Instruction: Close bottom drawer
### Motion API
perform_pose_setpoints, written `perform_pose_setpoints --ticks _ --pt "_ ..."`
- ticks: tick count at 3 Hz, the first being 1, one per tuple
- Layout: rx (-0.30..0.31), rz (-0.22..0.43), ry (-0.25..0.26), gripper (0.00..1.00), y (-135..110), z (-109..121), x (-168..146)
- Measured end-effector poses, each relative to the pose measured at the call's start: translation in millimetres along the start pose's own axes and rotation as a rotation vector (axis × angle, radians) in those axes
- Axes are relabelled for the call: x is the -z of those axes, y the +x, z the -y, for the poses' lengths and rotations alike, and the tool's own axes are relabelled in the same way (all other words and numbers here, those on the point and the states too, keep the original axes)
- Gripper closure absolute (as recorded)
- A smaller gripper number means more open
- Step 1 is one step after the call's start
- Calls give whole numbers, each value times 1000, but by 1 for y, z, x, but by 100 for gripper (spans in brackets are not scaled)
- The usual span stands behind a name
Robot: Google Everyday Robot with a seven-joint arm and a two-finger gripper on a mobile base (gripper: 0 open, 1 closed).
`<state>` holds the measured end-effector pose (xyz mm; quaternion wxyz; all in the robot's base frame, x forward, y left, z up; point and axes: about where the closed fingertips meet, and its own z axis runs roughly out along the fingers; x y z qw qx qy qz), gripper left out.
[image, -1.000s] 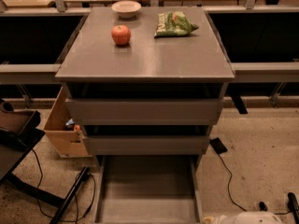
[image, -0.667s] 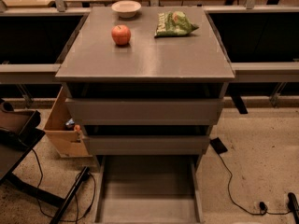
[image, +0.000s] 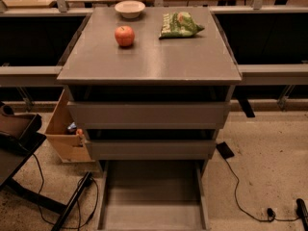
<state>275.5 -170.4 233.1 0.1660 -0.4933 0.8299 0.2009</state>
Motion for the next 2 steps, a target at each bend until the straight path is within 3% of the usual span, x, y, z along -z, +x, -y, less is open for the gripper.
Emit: perform_pose_setpoints --ticks 2 --pt "12 23 8 100 0 2 -26"
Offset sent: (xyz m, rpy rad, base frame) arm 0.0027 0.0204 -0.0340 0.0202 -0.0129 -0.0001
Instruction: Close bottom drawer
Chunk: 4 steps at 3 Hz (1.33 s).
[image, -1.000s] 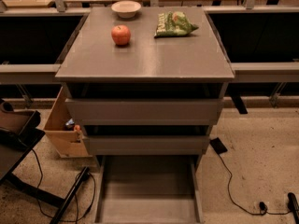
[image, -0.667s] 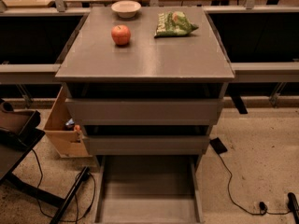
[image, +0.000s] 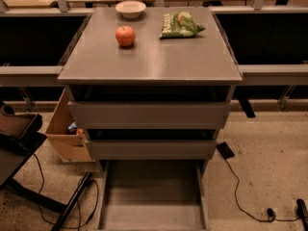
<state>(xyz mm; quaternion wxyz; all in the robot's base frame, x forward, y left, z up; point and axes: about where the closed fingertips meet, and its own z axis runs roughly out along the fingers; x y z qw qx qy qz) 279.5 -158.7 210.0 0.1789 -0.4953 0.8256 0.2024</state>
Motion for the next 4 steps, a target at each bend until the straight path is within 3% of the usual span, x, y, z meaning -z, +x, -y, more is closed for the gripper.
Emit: perform_pose_setpoints --ticks 1,2,4 --pt "22 47 24 100 2 2 -38" --pt "67 117 86 100 1 14 -69" --pt "163 268 214 100 -29 40 -96"
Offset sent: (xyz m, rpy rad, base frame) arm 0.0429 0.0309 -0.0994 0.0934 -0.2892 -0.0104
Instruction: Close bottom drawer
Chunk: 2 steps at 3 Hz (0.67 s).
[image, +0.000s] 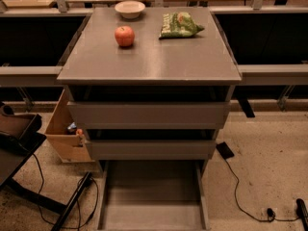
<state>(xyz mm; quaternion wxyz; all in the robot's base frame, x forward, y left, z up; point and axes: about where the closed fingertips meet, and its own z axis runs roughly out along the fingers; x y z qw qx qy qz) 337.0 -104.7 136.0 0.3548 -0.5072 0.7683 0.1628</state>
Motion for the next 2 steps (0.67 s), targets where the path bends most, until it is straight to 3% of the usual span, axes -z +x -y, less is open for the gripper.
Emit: perform_pose_setpoints --ticks 1,2 --pt "43 101 30 100 -20 26 -21" --pt "45 102 29 100 -20 25 -21"
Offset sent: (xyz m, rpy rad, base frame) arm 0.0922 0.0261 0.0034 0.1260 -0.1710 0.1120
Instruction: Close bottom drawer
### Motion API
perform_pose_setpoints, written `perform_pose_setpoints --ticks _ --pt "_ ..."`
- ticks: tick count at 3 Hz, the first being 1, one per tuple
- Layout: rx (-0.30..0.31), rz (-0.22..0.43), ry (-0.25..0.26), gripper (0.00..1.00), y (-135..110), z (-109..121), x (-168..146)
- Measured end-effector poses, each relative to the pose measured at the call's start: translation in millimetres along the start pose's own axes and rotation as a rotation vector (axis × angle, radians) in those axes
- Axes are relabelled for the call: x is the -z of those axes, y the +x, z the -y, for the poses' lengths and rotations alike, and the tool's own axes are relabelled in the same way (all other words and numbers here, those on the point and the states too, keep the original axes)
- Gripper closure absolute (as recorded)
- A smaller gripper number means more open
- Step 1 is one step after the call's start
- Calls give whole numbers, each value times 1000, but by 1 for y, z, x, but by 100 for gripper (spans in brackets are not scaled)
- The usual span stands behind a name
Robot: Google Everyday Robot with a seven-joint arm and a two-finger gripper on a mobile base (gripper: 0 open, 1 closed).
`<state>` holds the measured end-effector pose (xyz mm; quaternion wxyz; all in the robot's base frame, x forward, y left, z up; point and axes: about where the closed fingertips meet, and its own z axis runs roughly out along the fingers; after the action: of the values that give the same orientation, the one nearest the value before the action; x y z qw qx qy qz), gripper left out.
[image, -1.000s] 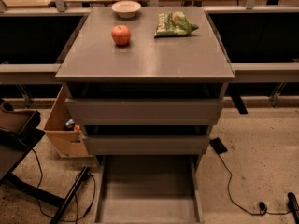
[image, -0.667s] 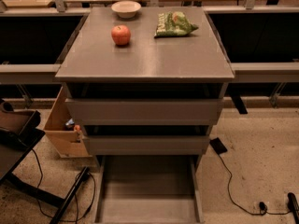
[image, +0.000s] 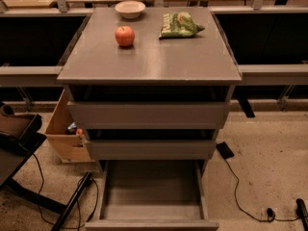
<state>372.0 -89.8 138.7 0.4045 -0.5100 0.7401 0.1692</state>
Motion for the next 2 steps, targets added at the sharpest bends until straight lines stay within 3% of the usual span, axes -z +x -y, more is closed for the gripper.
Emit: perform_pose_setpoints --ticks 1,2 --pt "47 32 -35 100 -18 30 -29" --pt "48 32 -35 100 -18 29 -29"
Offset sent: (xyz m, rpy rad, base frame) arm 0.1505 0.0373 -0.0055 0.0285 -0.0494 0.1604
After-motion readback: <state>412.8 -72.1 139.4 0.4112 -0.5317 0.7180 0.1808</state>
